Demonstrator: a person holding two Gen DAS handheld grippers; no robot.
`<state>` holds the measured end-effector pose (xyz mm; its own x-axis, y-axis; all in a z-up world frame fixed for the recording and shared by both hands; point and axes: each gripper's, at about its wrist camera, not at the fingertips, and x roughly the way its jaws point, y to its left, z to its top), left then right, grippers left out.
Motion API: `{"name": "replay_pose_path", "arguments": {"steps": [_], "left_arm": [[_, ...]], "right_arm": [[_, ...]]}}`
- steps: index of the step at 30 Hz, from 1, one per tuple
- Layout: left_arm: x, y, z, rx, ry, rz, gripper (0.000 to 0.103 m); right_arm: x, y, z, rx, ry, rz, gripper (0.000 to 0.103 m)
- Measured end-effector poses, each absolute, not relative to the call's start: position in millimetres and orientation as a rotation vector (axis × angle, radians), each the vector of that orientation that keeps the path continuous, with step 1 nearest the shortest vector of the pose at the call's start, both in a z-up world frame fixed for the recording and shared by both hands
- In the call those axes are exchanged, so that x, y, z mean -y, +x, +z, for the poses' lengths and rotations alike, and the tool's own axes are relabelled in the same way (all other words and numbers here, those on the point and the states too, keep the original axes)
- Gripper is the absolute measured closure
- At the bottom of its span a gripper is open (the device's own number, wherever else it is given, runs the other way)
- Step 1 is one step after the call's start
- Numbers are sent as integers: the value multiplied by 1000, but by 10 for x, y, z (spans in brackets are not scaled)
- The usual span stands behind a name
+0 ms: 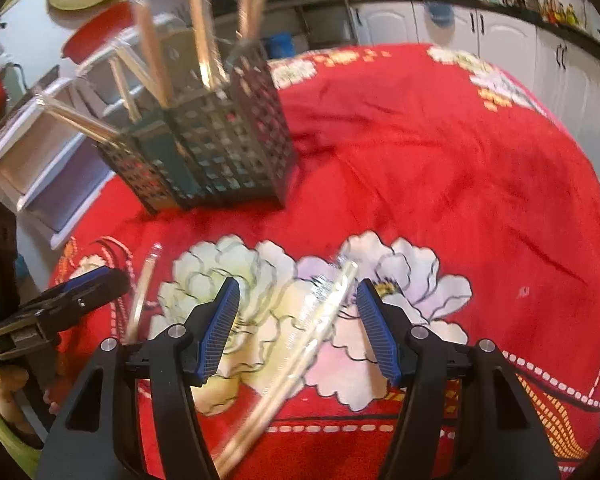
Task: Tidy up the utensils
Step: 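Grasp a sleeved chopstick pair with the left gripper while the right gripper grasps another, then lift both held pairs up and carry them above the grey caddy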
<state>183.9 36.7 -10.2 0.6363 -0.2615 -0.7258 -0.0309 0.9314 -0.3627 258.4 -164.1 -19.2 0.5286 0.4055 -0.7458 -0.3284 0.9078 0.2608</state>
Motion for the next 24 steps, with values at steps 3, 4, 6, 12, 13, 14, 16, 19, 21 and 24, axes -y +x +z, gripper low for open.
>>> {"name": "replay_pose_path", "arguments": {"steps": [3, 4, 6, 12, 13, 14, 16, 19, 21, 24], "left_arm": [[-381, 1919, -172, -898, -384, -129, 24], [-371, 1936, -168, -897, -377, -123, 26], [-355, 1975, -156, -900, -369, -117, 29], [-231, 2121, -148, -905, -285, -68, 53], [-204, 2135, -147, -903, -272, -63, 61], [-167, 2146, -149, -901, -250, -58, 67], [-109, 2161, -145, -896, -205, -50, 75], [-64, 2165, -123, -889, -178, -54, 94], [-85, 2171, -98, -892, -203, -76, 100], [-110, 2151, 8, -873, -224, -96, 101]], "right_arm": [[1632, 2667, -288, -953, 94, 430, 44], [1625, 2688, -299, -957, 93, 430, 44], [1587, 2730, -314, -956, 77, 427, 44], [1478, 2850, -341, -949, 37, 413, 48], [1466, 2860, -342, -946, 30, 410, 50], [1458, 2873, -345, -942, 19, 402, 55], [1461, 2892, -346, -939, 11, 395, 62], [1464, 2929, -349, -932, -2, 387, 81], [1483, 2951, -345, -930, 16, 394, 87], [1538, 2964, -314, -929, 70, 422, 94]]}}
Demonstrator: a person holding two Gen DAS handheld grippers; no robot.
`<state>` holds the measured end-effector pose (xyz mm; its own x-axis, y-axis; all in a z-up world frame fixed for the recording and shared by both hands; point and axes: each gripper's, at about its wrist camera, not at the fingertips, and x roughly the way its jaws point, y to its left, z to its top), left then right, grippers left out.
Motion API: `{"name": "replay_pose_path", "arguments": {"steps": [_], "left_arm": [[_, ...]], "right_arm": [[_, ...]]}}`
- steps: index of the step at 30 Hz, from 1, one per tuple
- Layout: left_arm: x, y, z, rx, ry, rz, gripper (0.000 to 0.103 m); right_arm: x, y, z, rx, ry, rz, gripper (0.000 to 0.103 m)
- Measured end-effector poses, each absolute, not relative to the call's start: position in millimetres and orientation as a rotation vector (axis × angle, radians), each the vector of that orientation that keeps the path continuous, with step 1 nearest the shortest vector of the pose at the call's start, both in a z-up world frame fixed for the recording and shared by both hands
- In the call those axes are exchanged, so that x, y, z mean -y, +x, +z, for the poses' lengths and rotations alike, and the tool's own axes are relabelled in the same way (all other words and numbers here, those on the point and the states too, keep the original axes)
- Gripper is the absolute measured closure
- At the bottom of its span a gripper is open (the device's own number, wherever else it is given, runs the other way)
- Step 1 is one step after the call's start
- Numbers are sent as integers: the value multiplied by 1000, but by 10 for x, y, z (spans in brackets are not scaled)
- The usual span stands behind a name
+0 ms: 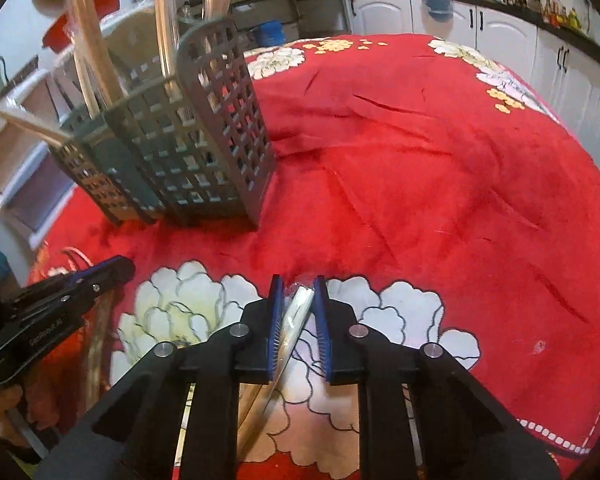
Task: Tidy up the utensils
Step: 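Lift both held pairs up and carry them above the grey caddy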
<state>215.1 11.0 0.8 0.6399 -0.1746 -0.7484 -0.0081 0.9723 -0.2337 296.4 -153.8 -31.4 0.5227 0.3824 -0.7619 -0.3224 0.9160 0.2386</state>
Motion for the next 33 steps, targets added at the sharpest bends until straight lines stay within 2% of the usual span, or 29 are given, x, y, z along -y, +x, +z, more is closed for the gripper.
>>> {"name": "replay_pose_path", "arguments": {"steps": [7, 16, 33], "left_arm": [[-231, 1956, 537, -750, -247, -156, 102], [-376, 1722, 1309, -560, -250, -195, 102], [-240, 1848, 2423, -321, -203, -219, 102]], "right_arm": [[1557, 2802, 70, -818, 116, 509, 96], [1572, 2504, 919, -592, 99, 568, 98], [1595, 2438, 1993, -301, 52, 575, 98]]}}
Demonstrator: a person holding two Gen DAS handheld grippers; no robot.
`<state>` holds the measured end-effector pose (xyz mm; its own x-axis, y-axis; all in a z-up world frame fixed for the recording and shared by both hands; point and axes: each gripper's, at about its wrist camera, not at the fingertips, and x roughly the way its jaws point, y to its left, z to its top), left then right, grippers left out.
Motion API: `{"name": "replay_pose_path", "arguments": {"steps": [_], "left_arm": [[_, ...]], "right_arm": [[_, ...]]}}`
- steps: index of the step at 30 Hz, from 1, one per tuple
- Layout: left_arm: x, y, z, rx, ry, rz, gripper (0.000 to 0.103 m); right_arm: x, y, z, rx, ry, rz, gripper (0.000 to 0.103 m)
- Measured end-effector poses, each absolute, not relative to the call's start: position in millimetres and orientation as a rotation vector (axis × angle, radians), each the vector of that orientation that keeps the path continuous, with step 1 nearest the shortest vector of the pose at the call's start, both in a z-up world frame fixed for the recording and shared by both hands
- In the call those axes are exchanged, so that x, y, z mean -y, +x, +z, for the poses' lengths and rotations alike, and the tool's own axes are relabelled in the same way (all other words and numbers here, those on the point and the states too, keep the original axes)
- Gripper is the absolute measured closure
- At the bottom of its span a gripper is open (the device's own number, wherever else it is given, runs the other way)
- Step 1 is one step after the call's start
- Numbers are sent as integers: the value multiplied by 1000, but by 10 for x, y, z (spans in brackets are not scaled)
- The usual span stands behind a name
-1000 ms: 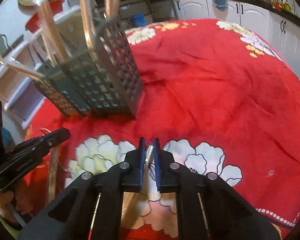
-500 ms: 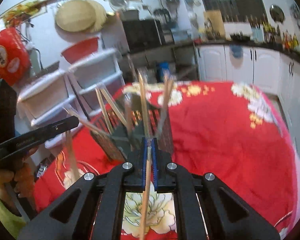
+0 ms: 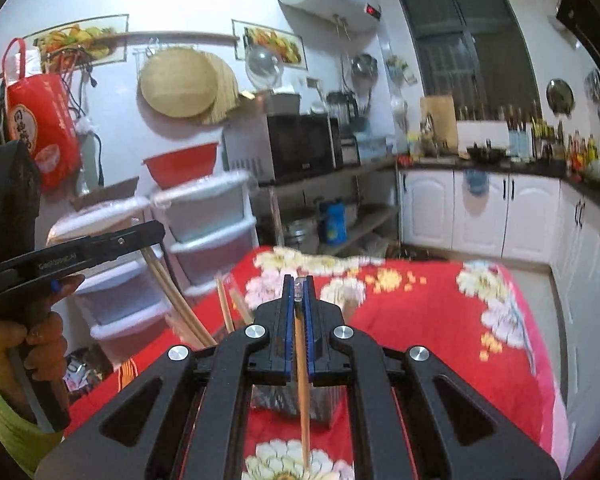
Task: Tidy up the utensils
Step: 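Lift both held pairs up and carry them above the grey caddy, then lower both held pairs into the caddy slots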
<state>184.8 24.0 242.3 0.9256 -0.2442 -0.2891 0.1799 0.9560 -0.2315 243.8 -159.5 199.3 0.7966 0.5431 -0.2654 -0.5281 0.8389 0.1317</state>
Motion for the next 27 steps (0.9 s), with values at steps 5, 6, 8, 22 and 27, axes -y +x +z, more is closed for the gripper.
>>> {"name": "replay_pose_path", "arguments": {"steps": [5, 6, 8, 22, 27], "left_arm": [[-237, 1875, 2671, -264, -187, -212, 102], [-233, 1883, 2697, -257, -184, -210, 102], [-229, 1913, 2769, -242, -175, -202, 102], [-322, 2249, 2756, -233, -184, -143, 102], [-310, 2357, 2648, -255, -184, -146, 102]], "right_arm": [[1536, 2496, 2202, -243, 40, 579, 98], [1528, 2513, 2236, -234, 40, 578, 98], [1504, 2555, 2290, -221, 40, 579, 98], [1344, 2812, 2573, -132, 49, 586, 98], [1278, 2912, 2582, -115, 38, 583, 98]]}}
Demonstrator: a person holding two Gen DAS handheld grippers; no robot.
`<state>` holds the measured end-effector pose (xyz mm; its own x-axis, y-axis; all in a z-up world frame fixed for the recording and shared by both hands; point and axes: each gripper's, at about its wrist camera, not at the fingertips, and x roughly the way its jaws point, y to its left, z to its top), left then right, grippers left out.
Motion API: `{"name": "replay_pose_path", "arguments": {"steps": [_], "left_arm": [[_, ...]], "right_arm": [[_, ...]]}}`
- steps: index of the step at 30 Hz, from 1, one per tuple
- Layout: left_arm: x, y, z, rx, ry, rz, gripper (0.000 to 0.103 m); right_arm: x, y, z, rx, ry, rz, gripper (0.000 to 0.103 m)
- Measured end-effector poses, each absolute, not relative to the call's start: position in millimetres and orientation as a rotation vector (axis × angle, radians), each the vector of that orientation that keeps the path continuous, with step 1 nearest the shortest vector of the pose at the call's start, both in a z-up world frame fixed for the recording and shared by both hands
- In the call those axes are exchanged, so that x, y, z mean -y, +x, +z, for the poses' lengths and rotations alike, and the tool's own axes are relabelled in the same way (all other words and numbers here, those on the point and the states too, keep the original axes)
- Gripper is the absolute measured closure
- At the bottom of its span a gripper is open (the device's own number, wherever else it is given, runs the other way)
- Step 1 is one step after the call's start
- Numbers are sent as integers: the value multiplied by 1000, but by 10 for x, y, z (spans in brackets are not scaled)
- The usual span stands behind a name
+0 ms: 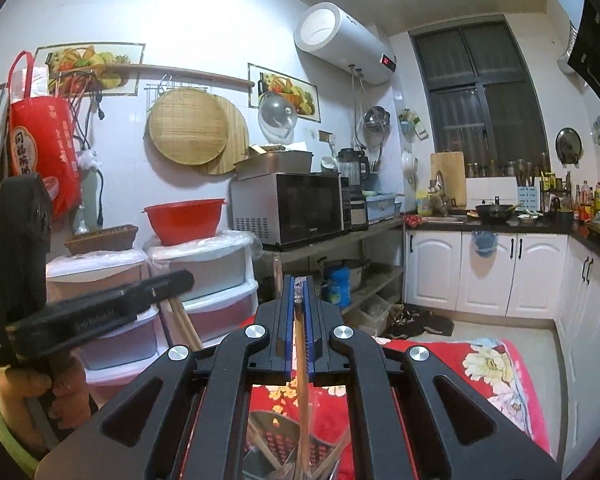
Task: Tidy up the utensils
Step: 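Lower both held pairs into the caddy slots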
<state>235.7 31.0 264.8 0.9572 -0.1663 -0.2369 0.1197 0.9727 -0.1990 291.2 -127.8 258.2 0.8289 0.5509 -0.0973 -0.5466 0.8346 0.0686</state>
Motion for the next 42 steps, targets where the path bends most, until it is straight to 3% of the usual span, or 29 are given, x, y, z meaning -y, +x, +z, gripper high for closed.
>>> {"name": "replay_pose_path", "arguments": {"steps": [30, 42], "left_arm": [[-221, 2844, 1701, -459, -185, -178, 102], [-244, 2834, 1570, -491, -196, -170, 102]], "right_arm": [[986, 3447, 1633, -318, 15, 557, 98], [999, 3461, 1410, -388, 32, 562, 98]]}}
